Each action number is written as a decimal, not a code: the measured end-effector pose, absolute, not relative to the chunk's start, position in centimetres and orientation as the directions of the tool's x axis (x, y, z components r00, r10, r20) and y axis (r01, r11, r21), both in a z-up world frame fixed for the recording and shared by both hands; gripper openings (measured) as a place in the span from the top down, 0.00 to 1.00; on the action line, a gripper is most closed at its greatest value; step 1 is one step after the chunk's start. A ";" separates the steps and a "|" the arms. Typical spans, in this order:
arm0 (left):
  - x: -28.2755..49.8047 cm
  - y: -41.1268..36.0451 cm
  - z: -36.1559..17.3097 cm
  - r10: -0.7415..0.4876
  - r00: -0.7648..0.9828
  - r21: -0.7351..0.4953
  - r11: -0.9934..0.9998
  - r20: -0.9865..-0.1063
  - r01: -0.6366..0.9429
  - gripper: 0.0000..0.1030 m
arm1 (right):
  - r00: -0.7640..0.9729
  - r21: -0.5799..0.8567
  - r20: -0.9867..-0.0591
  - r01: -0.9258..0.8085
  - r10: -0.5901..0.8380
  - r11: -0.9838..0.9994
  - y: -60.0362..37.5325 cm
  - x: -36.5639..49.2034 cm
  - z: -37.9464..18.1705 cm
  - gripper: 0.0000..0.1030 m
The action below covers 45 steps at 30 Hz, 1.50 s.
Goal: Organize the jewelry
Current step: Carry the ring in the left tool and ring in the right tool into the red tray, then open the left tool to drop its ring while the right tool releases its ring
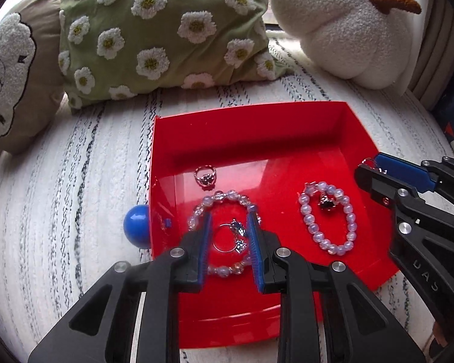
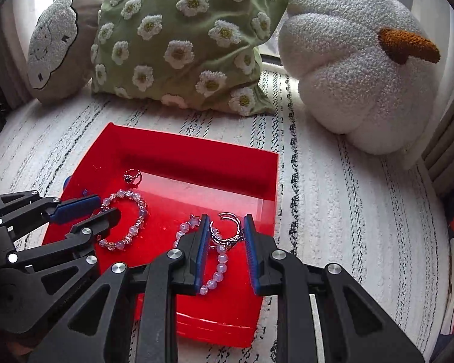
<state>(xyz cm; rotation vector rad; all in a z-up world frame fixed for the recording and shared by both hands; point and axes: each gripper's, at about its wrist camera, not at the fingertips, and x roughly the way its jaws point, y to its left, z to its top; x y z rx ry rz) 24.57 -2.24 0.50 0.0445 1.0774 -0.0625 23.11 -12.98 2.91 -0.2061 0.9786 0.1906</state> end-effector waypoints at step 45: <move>24.1 -3.3 0.4 0.016 0.503 0.072 0.993 -0.864 0.091 0.72 | 0.460 -0.044 -0.883 -0.283 0.095 0.958 -12.4 22.1 0.8 0.78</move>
